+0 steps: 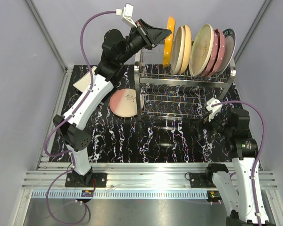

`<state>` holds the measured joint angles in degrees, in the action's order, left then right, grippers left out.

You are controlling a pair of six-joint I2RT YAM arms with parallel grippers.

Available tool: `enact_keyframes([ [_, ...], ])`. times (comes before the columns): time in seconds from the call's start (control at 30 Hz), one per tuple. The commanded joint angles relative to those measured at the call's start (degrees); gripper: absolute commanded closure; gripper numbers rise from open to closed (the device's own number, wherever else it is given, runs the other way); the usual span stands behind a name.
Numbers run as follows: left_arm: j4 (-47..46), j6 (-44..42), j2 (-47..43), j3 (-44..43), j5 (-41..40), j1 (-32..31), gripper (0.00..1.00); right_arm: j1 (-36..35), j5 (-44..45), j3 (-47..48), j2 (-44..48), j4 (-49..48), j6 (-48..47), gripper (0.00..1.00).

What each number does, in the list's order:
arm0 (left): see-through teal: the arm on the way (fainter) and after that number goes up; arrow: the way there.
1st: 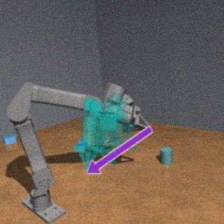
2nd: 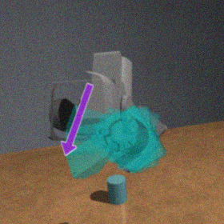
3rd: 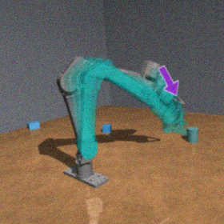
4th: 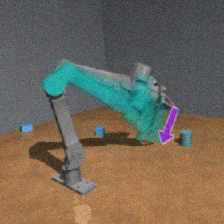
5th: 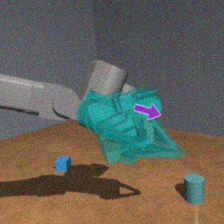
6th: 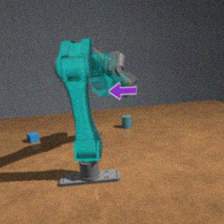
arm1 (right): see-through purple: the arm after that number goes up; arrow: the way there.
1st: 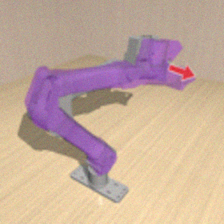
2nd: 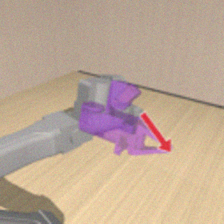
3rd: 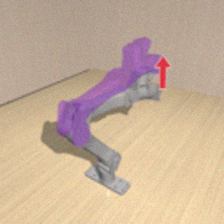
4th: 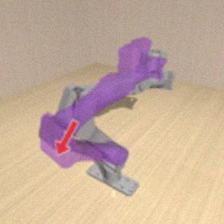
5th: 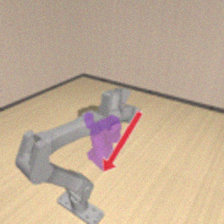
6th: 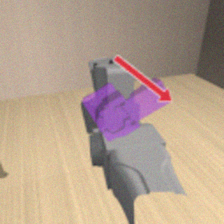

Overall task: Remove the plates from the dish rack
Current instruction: Grab a plate with the left arm

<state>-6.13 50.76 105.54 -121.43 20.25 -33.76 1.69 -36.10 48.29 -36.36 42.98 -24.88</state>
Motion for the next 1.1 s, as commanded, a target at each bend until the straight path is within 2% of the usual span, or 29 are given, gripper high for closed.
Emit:
enact_keyframes([
  [0.0, -12.86, 1.97, -4.37, -5.66, -2.23, 0.27, 1.0, 0.42, -0.38, 0.05, 0.59, -1.23, -0.43, 0.0],
  [0.67, -10.22, 5.4, -7.89, -7.07, -6.89, 0.36, 1.0, 0.59, -0.73, 0.13, 0.59, -1.32, -0.34, 0.0],
  [1.07, -8.28, 7.24, -10.79, -6.98, -6.28, 0.27, 1.0, 0.59, -1.17, 0.22, 0.41, -1.23, -0.52, 0.0],
])
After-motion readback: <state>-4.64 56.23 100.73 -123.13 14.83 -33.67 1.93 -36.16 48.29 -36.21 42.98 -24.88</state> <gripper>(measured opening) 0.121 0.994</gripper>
